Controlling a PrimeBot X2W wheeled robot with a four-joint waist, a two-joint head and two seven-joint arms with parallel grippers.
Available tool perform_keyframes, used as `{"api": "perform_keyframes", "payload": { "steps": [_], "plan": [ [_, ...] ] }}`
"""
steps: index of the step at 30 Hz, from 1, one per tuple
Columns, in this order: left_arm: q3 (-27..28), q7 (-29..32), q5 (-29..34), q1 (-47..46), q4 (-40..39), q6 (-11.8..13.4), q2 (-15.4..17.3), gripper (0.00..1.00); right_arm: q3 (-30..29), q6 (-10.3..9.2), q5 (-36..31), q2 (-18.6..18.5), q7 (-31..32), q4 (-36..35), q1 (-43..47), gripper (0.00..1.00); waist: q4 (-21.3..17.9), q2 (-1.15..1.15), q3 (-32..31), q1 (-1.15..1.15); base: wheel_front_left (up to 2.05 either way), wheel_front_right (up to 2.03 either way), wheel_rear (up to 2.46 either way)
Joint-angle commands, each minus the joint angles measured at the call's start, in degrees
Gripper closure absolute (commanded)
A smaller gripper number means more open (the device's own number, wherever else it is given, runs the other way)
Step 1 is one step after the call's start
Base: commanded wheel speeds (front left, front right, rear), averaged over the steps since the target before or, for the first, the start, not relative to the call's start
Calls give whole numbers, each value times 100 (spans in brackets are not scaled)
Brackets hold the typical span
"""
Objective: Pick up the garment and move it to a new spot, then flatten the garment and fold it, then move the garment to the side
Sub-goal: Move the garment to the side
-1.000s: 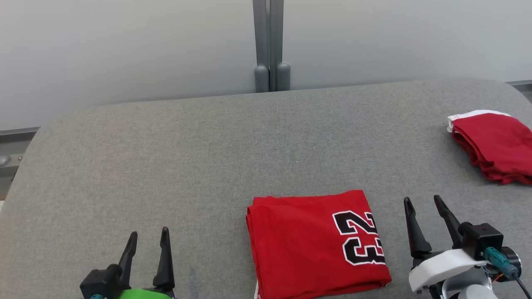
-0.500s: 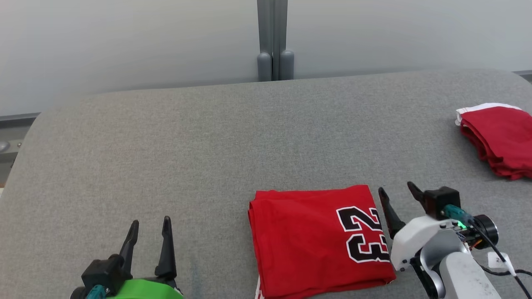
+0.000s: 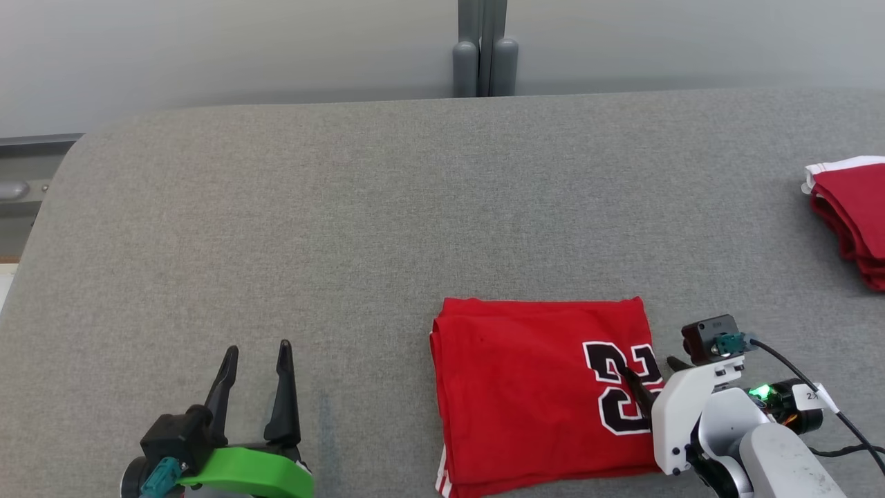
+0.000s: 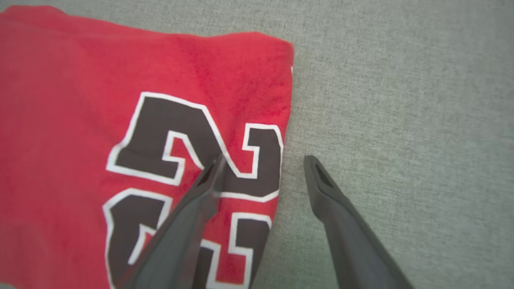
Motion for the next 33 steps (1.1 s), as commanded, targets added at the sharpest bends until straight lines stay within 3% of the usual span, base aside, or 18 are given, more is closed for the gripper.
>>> {"api": "perform_keyframes", "payload": {
  "steps": [1, 7, 8, 9, 10, 11, 21, 33],
  "plan": [
    [43, -16, 54, -79, 6, -29, -12, 0, 39, -6, 89, -3, 114, -12, 72, 0, 34, 0, 45, 0, 0, 0, 0],
    [99, -16, 123, -126, 45, -80, -48, 0, 199, -3, 372, 19, 469, 22, 67, 0, 27, 0, 73, 0, 0, 0, 0],
    [104, -16, 137, -132, 49, -88, -51, 0, 212, -3, 405, 23, 481, 30, 51, 25, 22, 0, 75, 0, 0, 0, 0],
    [111, -16, 146, -136, 54, -96, -57, 0, 226, -3, 430, 29, 480, 46, 28, 65, 16, 0, 77, 0, 0, 0, 0],
    [116, -16, 152, -134, 59, -98, -61, 0, 245, -3, 454, 32, 482, 67, 12, 76, 9, 0, 78, 0, 0, 0, 0],
    [117, -16, 162, -127, 70, -100, -63, 0, 269, -3, 457, 29, 475, 99, -6, 100, 0, 0, 79, 0, 0, 0, 0],
    [105, -15, 139, -117, -3, -157, -99, 0, -41, -8, 401, -64, -197, 246, -498, 100, -350, 0, 155, 0, 0, 0, 0],
    [-165, -15, 255, -378, -60, -231, -119, 0, -860, -8, 174, -324, -540, 248, -1046, 100, -1656, 0, 606, 0, 0, 0, 0]
  ]
}}
